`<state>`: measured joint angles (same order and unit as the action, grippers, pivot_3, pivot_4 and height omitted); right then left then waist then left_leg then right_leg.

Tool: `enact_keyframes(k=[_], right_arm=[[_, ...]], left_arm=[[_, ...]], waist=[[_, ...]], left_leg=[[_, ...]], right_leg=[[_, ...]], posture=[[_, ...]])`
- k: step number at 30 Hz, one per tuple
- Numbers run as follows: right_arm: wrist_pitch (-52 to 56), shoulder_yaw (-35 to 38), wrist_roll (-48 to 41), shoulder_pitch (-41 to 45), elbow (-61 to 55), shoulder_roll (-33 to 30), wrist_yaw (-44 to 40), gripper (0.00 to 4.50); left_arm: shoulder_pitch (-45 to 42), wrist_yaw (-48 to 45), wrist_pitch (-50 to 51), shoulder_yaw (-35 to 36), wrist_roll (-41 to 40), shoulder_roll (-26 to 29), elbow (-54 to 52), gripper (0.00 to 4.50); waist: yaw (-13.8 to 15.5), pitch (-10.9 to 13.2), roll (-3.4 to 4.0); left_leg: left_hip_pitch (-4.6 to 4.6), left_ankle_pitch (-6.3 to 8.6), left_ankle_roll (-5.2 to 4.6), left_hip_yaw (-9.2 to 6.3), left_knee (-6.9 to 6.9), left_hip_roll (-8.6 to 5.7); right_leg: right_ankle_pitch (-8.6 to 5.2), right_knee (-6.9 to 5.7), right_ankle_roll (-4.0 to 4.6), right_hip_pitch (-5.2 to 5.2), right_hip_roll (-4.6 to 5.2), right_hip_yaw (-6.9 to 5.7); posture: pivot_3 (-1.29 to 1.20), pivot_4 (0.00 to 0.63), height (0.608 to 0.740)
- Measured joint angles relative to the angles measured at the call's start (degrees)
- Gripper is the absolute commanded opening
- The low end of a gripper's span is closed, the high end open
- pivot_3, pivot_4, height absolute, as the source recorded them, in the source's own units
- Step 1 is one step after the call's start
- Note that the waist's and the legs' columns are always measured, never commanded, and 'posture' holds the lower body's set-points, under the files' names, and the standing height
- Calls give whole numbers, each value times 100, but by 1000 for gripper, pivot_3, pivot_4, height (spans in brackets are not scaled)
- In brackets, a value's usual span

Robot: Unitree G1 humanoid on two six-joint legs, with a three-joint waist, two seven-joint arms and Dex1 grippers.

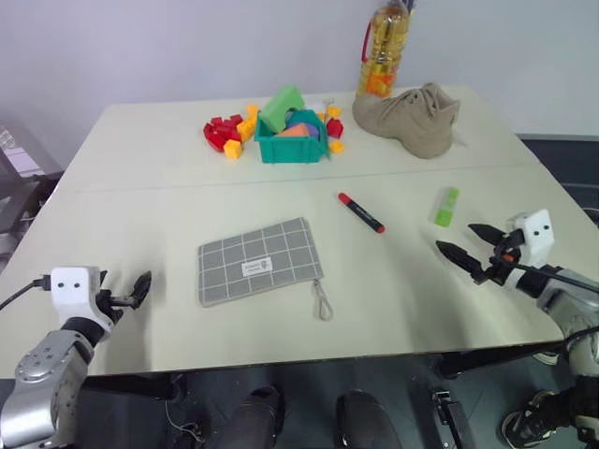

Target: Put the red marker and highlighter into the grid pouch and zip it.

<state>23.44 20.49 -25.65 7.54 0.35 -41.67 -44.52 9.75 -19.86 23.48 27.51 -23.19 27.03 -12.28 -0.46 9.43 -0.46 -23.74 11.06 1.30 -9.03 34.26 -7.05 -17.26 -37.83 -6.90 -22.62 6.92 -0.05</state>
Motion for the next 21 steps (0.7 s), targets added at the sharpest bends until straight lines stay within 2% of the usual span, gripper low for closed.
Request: enact_keyframes(k=[8, 13, 15, 18, 21], right_arm=[[-4, -134, 0, 175, 43, 91, 20, 4431], [85, -351, -59, 376, -153, 330, 76, 4431], [238, -571, -190, 604, -481, 608, 154, 4431], [335, -978, -275, 947, -818, 984, 249, 3565], [412, -1450, -150, 1348, -861, 1330, 453, 2058]], left_arm=[[-108, 52, -23, 38, -71, -109, -6, 4500], [-155, 72, -61, 30, -41, -116, -5, 4500], [-178, 65, -192, -16, 15, -153, -6, 4500], [-151, 66, -337, -159, 131, -193, -7, 4500], [-41, 37, -484, -253, 202, -270, -7, 4500]], waist=[[5, 0, 0], [-15, 0, 0], [-28, 0, 0], [-17, 0, 0], [-12, 0, -1]], left_leg=[[0, 0, 0, 0, 0, 0], [0, 0, 0, 0, -1, 0], [0, 0, 0, -1, -2, 5], [0, 0, 1, -1, -3, 4], [-1, 1, 0, -1, -3, 2]], right_leg=[[0, 3, 0, 1, -1, -1], [0, 3, 0, -1, -1, 0], [1, 3, 0, -3, -1, 0], [1, 4, 0, -2, -2, 0], [1, 10, 0, -1, -3, 0]], posture=[[0, 150, 740], [0, 150, 740], [0, 150, 740], [0, 150, 740], [0, 150, 740]])
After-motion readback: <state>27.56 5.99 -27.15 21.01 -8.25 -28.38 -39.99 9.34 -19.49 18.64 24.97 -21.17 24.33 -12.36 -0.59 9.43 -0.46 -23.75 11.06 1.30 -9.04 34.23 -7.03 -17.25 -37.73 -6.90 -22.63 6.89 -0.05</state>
